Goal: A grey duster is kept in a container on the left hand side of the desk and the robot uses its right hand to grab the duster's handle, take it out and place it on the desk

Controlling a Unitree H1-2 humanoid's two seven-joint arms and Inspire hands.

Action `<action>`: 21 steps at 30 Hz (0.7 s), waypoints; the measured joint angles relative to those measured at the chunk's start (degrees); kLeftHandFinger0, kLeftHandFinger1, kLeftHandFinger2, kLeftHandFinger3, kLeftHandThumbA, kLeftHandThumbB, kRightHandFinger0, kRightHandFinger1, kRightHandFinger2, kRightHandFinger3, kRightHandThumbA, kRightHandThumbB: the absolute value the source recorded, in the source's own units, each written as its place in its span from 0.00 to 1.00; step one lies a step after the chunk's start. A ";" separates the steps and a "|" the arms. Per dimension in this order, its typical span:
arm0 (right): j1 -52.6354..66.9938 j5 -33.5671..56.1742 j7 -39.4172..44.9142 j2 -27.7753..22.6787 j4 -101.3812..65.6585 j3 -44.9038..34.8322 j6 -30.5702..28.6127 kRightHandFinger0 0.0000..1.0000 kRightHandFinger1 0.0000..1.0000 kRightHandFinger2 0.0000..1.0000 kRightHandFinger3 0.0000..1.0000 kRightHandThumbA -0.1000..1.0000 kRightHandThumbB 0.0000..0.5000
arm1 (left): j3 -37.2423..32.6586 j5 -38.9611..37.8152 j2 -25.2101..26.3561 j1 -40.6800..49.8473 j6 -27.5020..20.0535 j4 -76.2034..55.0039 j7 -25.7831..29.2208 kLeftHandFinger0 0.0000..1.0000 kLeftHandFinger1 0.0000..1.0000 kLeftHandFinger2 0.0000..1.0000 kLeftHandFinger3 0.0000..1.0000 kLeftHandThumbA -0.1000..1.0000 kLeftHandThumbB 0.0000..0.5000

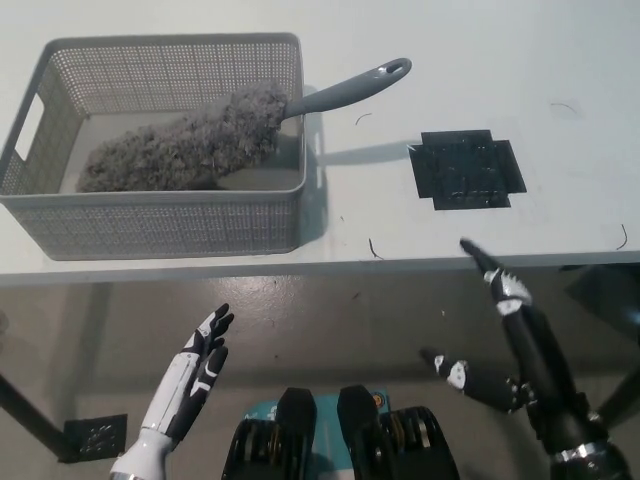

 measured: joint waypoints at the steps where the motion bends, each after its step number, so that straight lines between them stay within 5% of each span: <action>1: -0.78 -0.63 0.74 -0.23 -1.63 -0.22 0.80 1.00 1.00 1.00 1.00 0.94 0.84 | 0.00 0.00 0.00 0.00 0.00 0.03 0.00 1.00 1.00 1.00 1.00 1.00 0.18; 9: -15.80 -7.23 9.62 -1.91 -11.85 -1.57 8.15 1.00 1.00 1.00 1.00 0.86 0.90 | -0.02 0.13 0.00 0.00 0.00 0.44 -0.02 1.00 1.00 1.00 1.00 1.00 0.16; 21: -42.28 -15.79 20.80 -2.19 -2.93 1.98 17.09 1.00 1.00 1.00 1.00 0.89 0.99 | -0.06 0.52 0.00 -0.04 -0.02 0.69 -0.02 1.00 1.00 1.00 1.00 1.00 0.17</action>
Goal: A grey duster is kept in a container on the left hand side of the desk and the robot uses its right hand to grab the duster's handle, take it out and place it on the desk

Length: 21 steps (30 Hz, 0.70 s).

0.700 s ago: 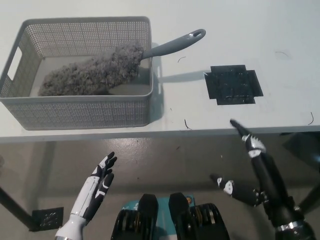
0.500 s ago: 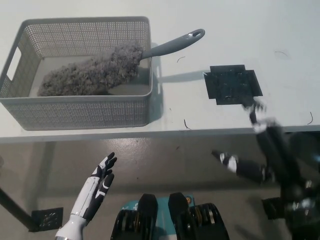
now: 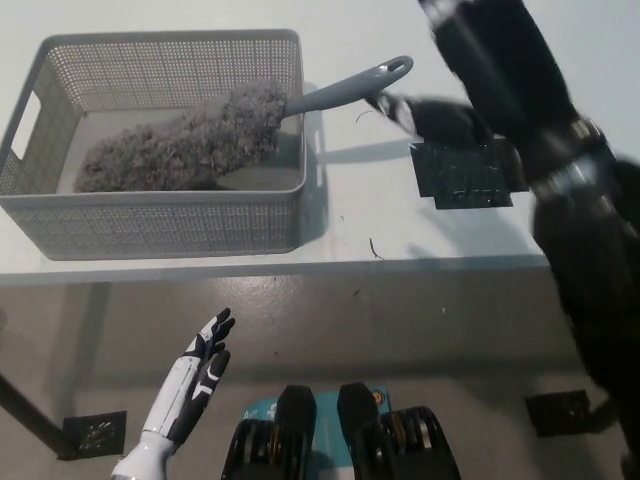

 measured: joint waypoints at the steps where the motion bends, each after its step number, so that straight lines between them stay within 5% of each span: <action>1: -3.66 -1.17 1.45 0.04 4.38 1.30 1.33 1.00 1.00 1.00 1.00 0.89 1.00 | -0.01 0.10 0.01 -0.01 -0.01 0.00 0.00 1.00 1.00 1.00 1.00 1.00 0.17; 21: -23.37 -5.23 8.19 5.04 51.21 11.17 11.85 1.00 1.00 1.00 1.00 0.85 1.00 | -1.59 1.80 0.91 -0.10 -1.72 -1.35 -0.06 1.00 1.00 1.00 1.00 1.00 0.21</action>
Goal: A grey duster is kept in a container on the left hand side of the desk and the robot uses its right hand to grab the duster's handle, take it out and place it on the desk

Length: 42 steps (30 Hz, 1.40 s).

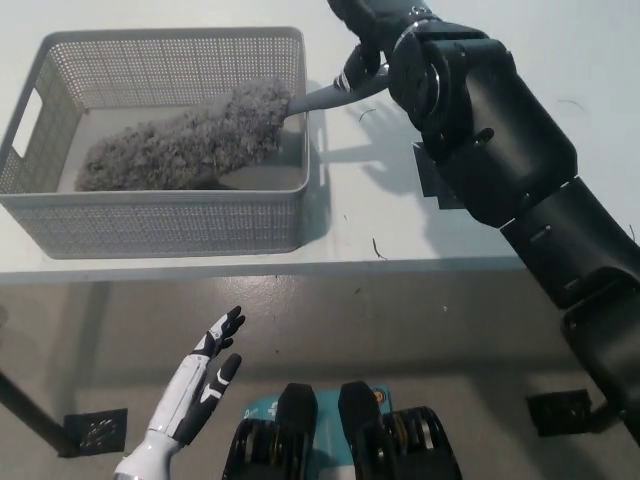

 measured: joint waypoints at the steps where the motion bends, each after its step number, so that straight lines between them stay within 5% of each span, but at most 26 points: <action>1: 0.00 0.09 0.68 -0.03 0.08 0.09 0.43 1.00 1.00 1.00 1.00 0.85 1.00 | -0.01 0.05 0.09 0.00 -0.04 0.00 0.00 1.00 1.00 1.00 1.00 1.00 0.21; 18: -3.63 2.58 7.05 -0.96 4.04 0.94 2.23 1.00 1.00 1.00 1.00 0.85 1.00 | -0.68 0.29 0.29 -0.03 -0.67 0.05 -0.12 1.00 1.00 1.00 1.00 1.00 0.24; 37: -4.71 4.59 3.85 3.16 17.98 2.23 1.49 1.00 1.00 1.00 1.00 0.75 1.00 | -2.18 1.06 0.35 -0.10 -0.67 0.32 -1.36 1.00 1.00 1.00 1.00 0.98 0.29; 42: -5.07 5.50 1.16 5.31 25.68 2.14 0.12 1.00 1.00 1.00 1.00 0.81 1.00 | -3.02 1.27 0.34 -0.08 -0.60 0.31 -1.43 1.00 1.00 1.00 1.00 0.98 0.25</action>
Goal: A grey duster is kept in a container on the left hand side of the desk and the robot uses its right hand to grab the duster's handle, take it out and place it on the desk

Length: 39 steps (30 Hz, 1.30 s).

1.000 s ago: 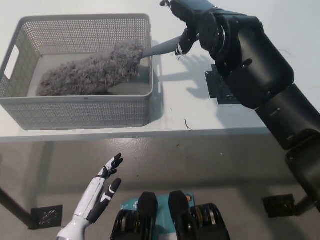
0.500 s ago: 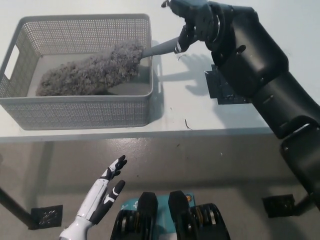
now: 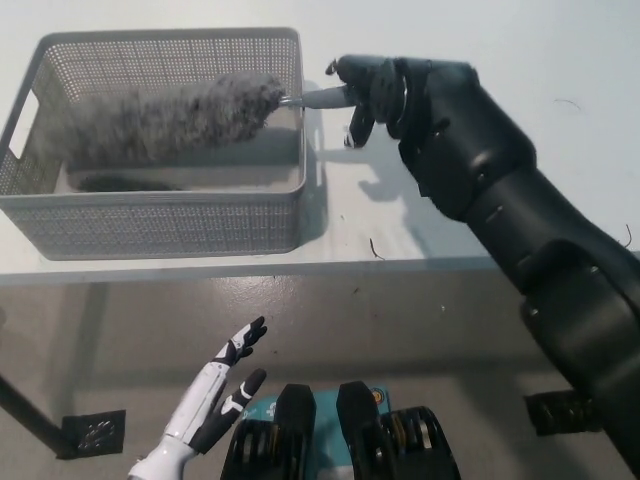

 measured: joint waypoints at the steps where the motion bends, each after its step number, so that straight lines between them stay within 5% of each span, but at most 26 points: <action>1: 0.00 0.16 -0.95 0.43 1.52 0.06 -0.63 1.00 1.00 1.00 1.00 0.81 1.00 | -0.16 0.04 0.00 0.03 0.00 0.00 -0.02 1.00 1.00 1.00 1.00 0.98 0.25; 4: 0.02 0.37 -3.83 1.47 3.95 0.19 -2.18 1.00 1.00 1.00 1.00 0.76 1.00 | -0.46 0.11 -0.02 0.08 0.01 0.02 -0.04 1.00 1.00 1.00 1.00 0.98 0.25; 6: 0.06 0.39 -6.19 1.86 5.09 0.21 -3.36 1.00 1.00 1.00 1.00 0.63 1.00 | -0.59 0.12 -0.05 0.09 0.05 0.10 -0.04 1.00 1.00 1.00 1.00 0.99 0.26; 7: 0.09 0.39 -6.94 1.91 5.31 0.20 -3.65 0.58 0.58 0.71 0.83 0.47 0.98 | -0.62 0.12 -0.06 0.11 0.07 0.14 -0.04 1.00 1.00 1.00 1.00 0.99 0.27; 8: 0.33 0.38 -8.38 1.96 5.76 0.20 -4.10 0.15 0.22 0.37 0.52 0.28 0.74 | -0.64 0.12 -0.06 0.15 0.13 0.25 -0.04 1.00 1.00 1.00 1.00 1.00 0.27; 9: 0.55 0.38 -9.26 1.98 5.96 0.19 -4.30 0.01 0.01 0.24 0.35 0.01 0.34 | -0.64 0.12 -0.06 0.19 0.16 0.31 -0.04 1.00 1.00 1.00 1.00 1.00 0.29; 11: 1.09 0.38 -11.59 1.98 6.37 0.14 -5.02 0.00 0.11 0.50 0.26 0.00 0.28 | -0.64 0.13 -0.06 0.30 0.23 0.51 -0.04 1.00 1.00 1.00 1.00 1.00 0.29; 12: 1.57 0.41 -12.85 1.99 6.54 -0.06 -5.47 0.03 0.25 0.69 0.53 0.00 0.47 | -0.64 0.13 -0.06 0.34 0.27 0.66 -0.03 1.00 1.00 1.00 1.00 1.00 0.30; 13: 1.73 0.42 -13.45 1.99 6.59 -0.11 -5.69 0.01 0.25 0.65 0.56 0.00 0.45 | -0.64 0.13 -0.06 0.36 0.28 0.75 -0.03 1.00 1.00 1.00 1.00 1.00 0.30; 14: 2.42 0.50 -15.10 2.00 6.79 -0.39 -6.25 0.00 0.23 0.62 0.35 0.00 0.23 | -0.65 0.13 -0.06 0.40 0.32 1.02 -0.04 1.00 1.00 1.00 1.00 0.99 0.29; 17: 3.15 0.68 -16.85 2.04 7.13 -0.78 -6.94 0.00 0.18 0.55 0.19 0.03 0.19 | -0.65 0.13 -0.06 0.44 0.36 1.31 -0.04 1.00 1.00 1.00 1.00 0.99 0.29; 20: 5.08 1.34 -20.96 2.15 7.56 -2.22 -8.45 0.00 0.24 0.62 0.45 0.00 0.17 | -0.67 0.13 -0.06 0.50 0.43 1.78 -0.05 1.00 1.00 1.00 1.00 1.00 0.29; 23: 6.52 1.92 -24.20 2.16 7.82 -4.34 -9.70 0.00 0.25 0.66 0.51 0.00 0.16 | -0.75 0.13 -0.06 0.68 0.50 1.90 -0.06 1.00 1.00 1.00 1.00 1.00 0.29; 28: 8.44 3.88 -29.57 2.32 8.33 -8.69 -12.43 0.00 0.22 0.55 0.48 0.00 0.28 | -1.12 0.13 -0.07 1.14 0.67 1.92 -0.13 1.00 1.00 1.00 1.00 0.97 0.27; 34: 10.17 7.44 -35.13 3.59 8.80 -16.31 -15.92 0.00 0.08 0.41 0.35 0.00 0.09 | -1.83 0.14 -0.10 1.59 0.69 1.96 -0.13 1.00 1.00 1.00 1.00 0.97 0.25; 37: 10.74 8.97 -37.80 4.03 8.76 -19.66 -17.66 0.00 0.09 0.45 0.35 0.00 0.10 | -2.28 0.15 -0.11 2.10 0.69 1.95 -0.13 1.00 1.00 1.00 1.00 0.97 0.25; 39: 11.04 10.18 -39.46 4.26 8.56 -21.94 -18.98 0.00 0.03 0.39 0.28 0.00 0.13 | -2.56 0.14 -0.11 2.51 0.69 1.95 -0.13 1.00 1.00 1.00 1.00 0.96 0.26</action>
